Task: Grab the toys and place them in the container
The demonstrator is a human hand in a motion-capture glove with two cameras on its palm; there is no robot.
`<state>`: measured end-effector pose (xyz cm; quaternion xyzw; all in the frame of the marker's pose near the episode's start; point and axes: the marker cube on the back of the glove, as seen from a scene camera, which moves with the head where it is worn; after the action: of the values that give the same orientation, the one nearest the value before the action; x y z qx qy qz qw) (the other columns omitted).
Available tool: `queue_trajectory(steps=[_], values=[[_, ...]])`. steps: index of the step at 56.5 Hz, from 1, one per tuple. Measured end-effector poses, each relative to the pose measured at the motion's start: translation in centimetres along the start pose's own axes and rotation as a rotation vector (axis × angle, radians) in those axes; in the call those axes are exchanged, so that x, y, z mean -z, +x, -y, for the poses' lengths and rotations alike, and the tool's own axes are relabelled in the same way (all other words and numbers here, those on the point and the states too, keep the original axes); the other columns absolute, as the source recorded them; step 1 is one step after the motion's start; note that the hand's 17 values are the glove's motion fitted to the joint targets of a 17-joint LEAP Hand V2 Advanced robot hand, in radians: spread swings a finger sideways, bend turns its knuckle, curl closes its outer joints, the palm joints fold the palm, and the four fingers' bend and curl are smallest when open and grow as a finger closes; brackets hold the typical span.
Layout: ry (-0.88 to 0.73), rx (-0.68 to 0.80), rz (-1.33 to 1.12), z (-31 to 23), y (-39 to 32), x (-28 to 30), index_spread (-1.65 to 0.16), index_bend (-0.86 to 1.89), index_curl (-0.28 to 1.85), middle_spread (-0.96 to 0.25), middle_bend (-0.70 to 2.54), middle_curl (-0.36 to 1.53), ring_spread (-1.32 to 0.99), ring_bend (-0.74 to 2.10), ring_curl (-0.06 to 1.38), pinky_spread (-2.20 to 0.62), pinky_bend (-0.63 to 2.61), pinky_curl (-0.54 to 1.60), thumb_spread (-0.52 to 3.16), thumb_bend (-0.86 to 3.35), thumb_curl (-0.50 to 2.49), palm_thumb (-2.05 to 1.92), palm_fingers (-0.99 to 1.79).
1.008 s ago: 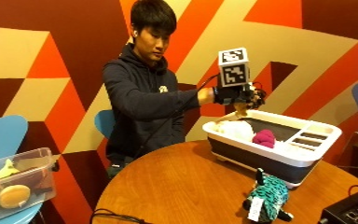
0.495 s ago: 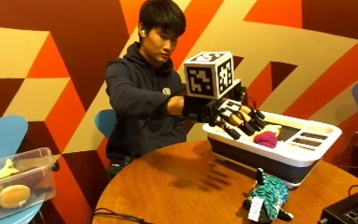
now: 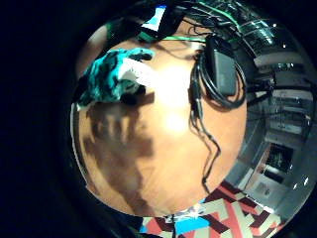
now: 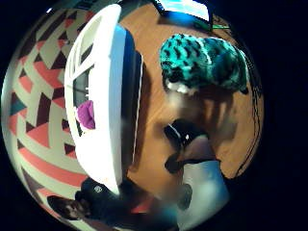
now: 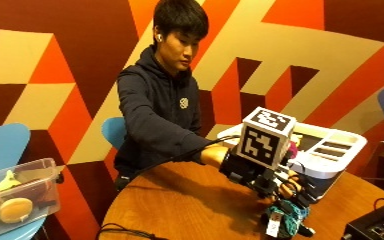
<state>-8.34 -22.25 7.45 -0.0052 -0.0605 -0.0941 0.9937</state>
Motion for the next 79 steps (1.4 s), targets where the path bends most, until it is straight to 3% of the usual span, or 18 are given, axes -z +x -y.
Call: queue_trajectory(steps=[9,18,25,31,44,61,79], values=[[-0.047,0.018,0.001,1.8,0.0,-2.4,-0.27,0.11,0.29,-0.15,0.28,0.42,-0.14,0.23,0.24,-0.02,0.68,0.31,1.25,0.00,0.38,0.50,-0.05],[-0.043,0.015,-0.003,1.6,0.6,-3.3,-0.30,0.16,0.26,-0.17,0.84,0.58,-0.21,0.38,0.27,-0.02,0.43,0.23,1.23,0.00,0.38,0.56,0.43],[-0.078,0.023,0.054,0.1,1.1,-4.0,-0.29,0.17,0.29,-0.16,0.78,0.58,-0.30,0.68,0.35,-0.07,0.47,0.24,1.25,0.06,0.40,0.68,0.71],[-0.076,0.012,0.030,-1.7,1.6,-4.8,-0.27,0.14,0.29,-0.15,0.62,0.55,-0.32,0.90,0.44,-0.17,0.63,0.30,1.19,0.09,0.46,0.78,0.77],[-0.046,0.010,-0.049,-5.9,2.2,-5.9,-0.26,0.13,0.22,-0.14,0.81,0.62,-0.33,1.07,0.51,-0.36,0.78,0.39,0.75,0.15,0.65,0.98,1.06],[0.036,0.053,0.056,-12.4,-0.3,-2.6,-0.37,0.27,0.24,-0.19,0.97,0.76,-0.40,1.24,0.62,-0.43,0.92,0.51,0.35,0.19,0.82,0.98,1.03],[0.322,0.151,0.154,-15.6,-5.8,9.7,-0.56,0.50,0.33,-0.24,1.06,0.92,-0.42,1.42,0.74,-0.48,1.01,0.64,0.22,0.29,0.98,0.94,0.84]])
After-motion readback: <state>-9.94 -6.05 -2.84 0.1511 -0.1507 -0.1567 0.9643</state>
